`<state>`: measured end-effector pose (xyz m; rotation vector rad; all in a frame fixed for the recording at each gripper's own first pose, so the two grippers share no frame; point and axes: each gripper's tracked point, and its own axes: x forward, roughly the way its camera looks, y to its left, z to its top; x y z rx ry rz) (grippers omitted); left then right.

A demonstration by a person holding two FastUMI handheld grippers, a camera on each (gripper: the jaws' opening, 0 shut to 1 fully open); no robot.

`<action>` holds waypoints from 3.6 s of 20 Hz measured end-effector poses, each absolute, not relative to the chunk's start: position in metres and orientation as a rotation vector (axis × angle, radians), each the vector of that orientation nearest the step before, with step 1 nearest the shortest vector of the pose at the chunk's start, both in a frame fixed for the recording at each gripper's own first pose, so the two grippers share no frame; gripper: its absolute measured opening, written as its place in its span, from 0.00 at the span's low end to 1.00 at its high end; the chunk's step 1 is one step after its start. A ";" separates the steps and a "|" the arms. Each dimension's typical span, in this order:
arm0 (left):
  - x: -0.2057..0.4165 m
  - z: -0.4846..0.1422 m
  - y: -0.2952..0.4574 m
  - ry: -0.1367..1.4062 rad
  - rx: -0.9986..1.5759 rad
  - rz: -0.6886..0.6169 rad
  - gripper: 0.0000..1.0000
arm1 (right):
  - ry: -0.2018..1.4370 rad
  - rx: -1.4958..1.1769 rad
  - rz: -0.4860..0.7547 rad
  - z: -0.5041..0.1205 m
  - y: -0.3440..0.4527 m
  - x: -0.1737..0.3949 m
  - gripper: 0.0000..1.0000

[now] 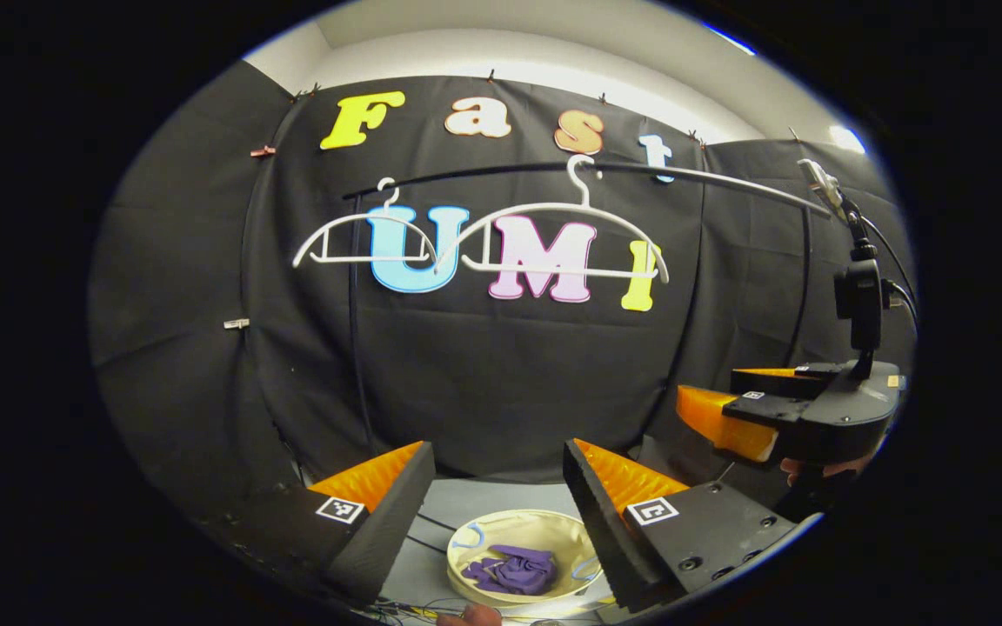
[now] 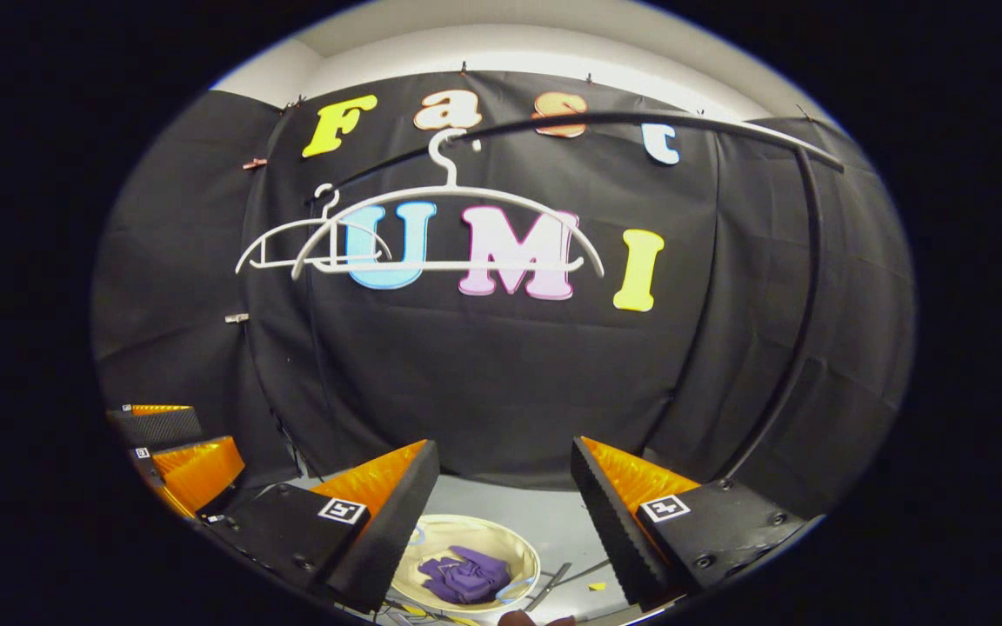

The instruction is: Grasp the clothes on the hanger with both hands and then place them into the laundry hamper below.

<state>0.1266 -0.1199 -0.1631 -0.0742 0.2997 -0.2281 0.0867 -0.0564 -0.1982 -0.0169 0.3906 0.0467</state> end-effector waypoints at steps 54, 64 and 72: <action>0.065 -0.025 -0.087 0.012 -0.083 -0.215 0.98 | -0.023 0.033 -0.007 -0.010 -0.040 0.054 0.98; 0.057 -0.026 -0.092 0.015 -0.077 -0.210 0.94 | -0.016 0.033 -0.003 -0.014 -0.044 0.047 0.98; 0.054 -0.022 -0.100 0.007 -0.068 -0.206 0.94 | -0.015 0.041 0.000 -0.014 -0.052 0.043 0.98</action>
